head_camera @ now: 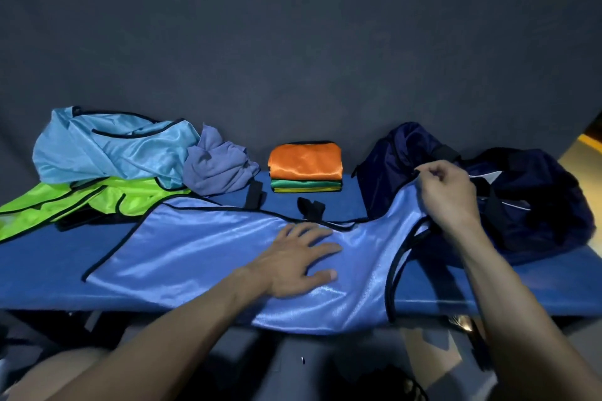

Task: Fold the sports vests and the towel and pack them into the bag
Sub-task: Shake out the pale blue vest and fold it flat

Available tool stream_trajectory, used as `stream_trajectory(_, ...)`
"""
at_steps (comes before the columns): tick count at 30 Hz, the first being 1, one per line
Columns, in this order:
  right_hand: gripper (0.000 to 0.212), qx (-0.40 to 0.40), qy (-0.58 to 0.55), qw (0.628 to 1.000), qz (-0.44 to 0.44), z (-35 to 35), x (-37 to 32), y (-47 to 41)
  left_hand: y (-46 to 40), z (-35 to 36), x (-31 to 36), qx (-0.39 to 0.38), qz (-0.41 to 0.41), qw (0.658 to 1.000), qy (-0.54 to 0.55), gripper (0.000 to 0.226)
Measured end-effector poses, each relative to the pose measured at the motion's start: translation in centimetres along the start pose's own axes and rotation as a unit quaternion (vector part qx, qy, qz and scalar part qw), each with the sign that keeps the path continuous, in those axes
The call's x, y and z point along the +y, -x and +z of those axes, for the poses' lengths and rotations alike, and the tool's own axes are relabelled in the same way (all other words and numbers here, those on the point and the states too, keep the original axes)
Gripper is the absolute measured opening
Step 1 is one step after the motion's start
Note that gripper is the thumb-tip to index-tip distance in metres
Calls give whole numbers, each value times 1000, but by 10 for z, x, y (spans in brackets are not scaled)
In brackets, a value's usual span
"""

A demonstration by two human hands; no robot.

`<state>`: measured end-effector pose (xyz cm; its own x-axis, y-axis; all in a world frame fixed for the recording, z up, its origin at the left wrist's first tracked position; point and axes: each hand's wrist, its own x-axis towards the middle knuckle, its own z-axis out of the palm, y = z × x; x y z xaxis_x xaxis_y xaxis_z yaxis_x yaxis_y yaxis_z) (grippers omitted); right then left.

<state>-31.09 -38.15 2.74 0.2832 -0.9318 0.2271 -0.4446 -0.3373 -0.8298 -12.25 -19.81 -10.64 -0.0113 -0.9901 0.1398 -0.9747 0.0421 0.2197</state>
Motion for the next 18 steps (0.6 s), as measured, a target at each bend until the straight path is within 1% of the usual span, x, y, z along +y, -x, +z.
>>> stream_trajectory(2, 20, -11, -4, 1000, -8, 2, -3, 2, -2, -9, -10, 61, 5, 998, 27, 46)
stream_trajectory(4, 19, -16, -12, 1000, -18, 5, -7, 4, 0, -15, -17, 105, 1, 994, 39, 33)
stream_trajectory(6, 19, -19, -20, 999, -26, 6, -11, 6, 7, -15, -21, 131, -20, 991, 11, 26)
stream_trajectory(8, 18, -24, -26, 999, -32, 7, -13, 8, 15, -17, -26, 147, -64, 986, -32, 21)
stream_trajectory(10, 17, -25, -28, 999, -33, 8, -15, 9, 24, -28, -30, 165, -153, 973, -53, 24)
stream_trajectory(11, 17, -22, -31, 999, -33, 9, -15, 10, 28, -36, -35, 164, -206, 963, -60, 31)
stream_trajectory(13, 17, -19, -32, 999, -32, 13, -14, 10, 38, -50, -50, 136, -286, 944, -97, 43)
stream_trajectory(15, 18, -19, -28, 999, -32, 15, -14, 10, 50, -56, -70, 114, -317, 933, -127, 43)
stream_trajectory(17, 18, -21, -27, 999, -30, 16, -15, 11, 59, -54, -88, 118, -318, 933, -120, 39)
stream_trajectory(18, 18, -19, -25, 999, -30, 16, -15, 12, 62, -52, -94, 121, -314, 936, -104, 43)
